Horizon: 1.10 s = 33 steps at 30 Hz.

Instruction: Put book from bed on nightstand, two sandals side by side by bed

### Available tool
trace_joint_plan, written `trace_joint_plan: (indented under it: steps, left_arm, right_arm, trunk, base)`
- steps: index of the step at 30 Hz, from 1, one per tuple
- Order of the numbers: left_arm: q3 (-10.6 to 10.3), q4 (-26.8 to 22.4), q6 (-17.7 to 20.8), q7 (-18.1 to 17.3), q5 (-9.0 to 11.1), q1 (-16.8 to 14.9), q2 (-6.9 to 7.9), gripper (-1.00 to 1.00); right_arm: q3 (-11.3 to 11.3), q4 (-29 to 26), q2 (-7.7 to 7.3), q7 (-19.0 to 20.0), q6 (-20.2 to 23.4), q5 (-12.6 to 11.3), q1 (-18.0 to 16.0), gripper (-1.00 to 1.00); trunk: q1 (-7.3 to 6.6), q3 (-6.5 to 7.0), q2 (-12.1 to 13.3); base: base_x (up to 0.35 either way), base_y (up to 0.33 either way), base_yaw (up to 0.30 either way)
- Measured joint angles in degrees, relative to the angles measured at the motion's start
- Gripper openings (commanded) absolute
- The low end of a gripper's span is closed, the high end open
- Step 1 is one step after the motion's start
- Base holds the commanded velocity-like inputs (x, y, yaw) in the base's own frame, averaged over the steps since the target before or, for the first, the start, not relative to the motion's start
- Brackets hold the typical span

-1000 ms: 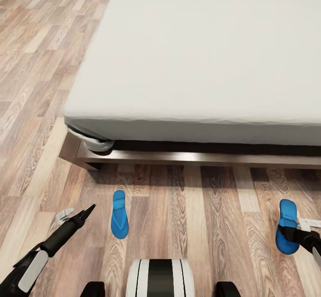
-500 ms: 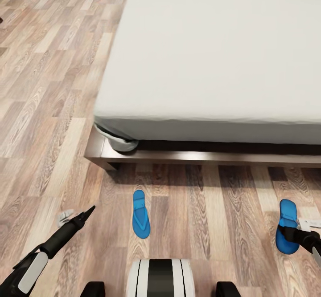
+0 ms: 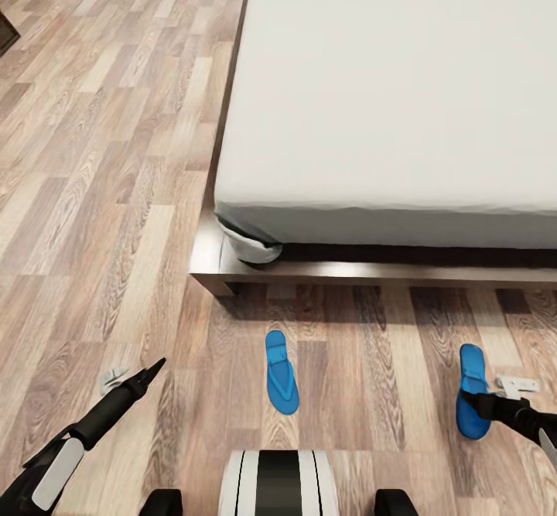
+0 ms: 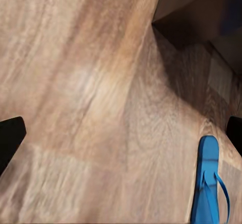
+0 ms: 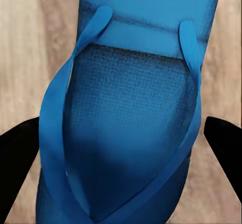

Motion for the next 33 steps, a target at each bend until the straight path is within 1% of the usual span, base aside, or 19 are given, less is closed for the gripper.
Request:
trace_joint_plan:
  steps: [1,2,4,5,7,8,9,12,15,17,30,33]
  left_arm:
    - [0.00,0.00,0.00,0.01,0.00,0.01,0.00,1.00]
    - [0.00,-0.01,-0.01,0.02,0.00,0.01,-0.01,1.00]
    - [-0.01,-0.01,0.00,0.03,0.00,0.00,-0.01,1.00]
    - [-0.01,-0.01,-0.02,0.04,0.00,0.01,-0.01,1.00]
    - [0.00,-0.01,-0.03,0.04,0.00,0.01,-0.01,1.00]
    - [0.00,-0.02,-0.03,0.04,0.01,0.02,-0.01,1.00]
    - [0.00,-0.01,-0.03,0.04,0.00,0.01,-0.01,1.00]
    - [-0.26,-0.02,-0.04,0.04,0.00,0.06,-0.01,1.00]
    - [-0.41,-0.01,-0.04,0.04,0.00,0.04,-0.06,1.00]
    - [-0.43,-0.01,-0.04,0.04,0.00,0.04,-0.08,1.00]
    - [-0.44,0.05,-0.08,0.04,0.00,0.05,-0.13,1.00]
    - [-0.45,0.09,-0.11,0.11,0.01,0.05,-0.49,1.00]
  right_arm:
    - [0.18,0.00,0.02,2.68,0.03,0.12,0.00,-1.00]
    - [0.30,0.00,0.02,4.38,0.04,0.20,0.00,-1.00]
    - [0.42,0.00,0.05,6.05,0.05,0.32,-0.02,-1.00]
    - [0.45,0.00,0.09,6.20,0.05,0.32,-0.01,-1.00]
    - [0.48,0.06,0.13,4.73,0.03,0.33,-0.01,-1.00]
    - [0.47,0.10,0.14,0.62,0.00,0.45,-0.02,-1.00]
    - [0.50,0.10,0.15,-0.69,0.03,0.36,-0.01,-1.00]
    - [0.55,0.12,0.48,-7.76,0.11,0.49,-0.01,-1.00]
    - [0.64,-0.19,1.22,-9.27,-0.21,0.37,-0.01,-1.00]
    - [0.67,-0.32,1.38,-9.51,-0.37,0.40,-0.01,-1.00]
    - [0.70,-0.40,1.50,-9.56,-0.46,0.41,-0.01,-1.00]
    - [0.68,-0.43,1.52,-9.53,-0.44,0.41,-0.01,-1.00]
  trunk:
    - [0.00,0.00,0.00]
    - [0.00,0.00,0.00]
    - [0.00,0.00,0.00]
    - [0.00,0.00,0.00]
    - [0.00,0.00,0.00]
    - [0.00,0.00,0.00]
    - [0.00,0.00,0.00]
    - [0.00,0.00,0.00]
    - [0.00,0.00,0.00]
    - [0.00,0.00,0.00]
    - [0.00,0.00,0.00]
    - [0.00,0.00,0.00]
  base:
    - [0.000,0.318,0.000]
    - [0.000,0.318,0.000]
    - [0.000,0.318,0.000]
    - [0.000,0.318,0.000]
    - [0.000,0.318,0.000]
    - [0.000,0.318,0.000]
    - [0.000,0.318,0.000]
    - [0.000,0.318,0.000]
    - [0.000,0.318,0.000]
    - [0.000,0.318,0.000]
    - [0.000,0.317,0.000]
    - [0.000,0.124,0.000]
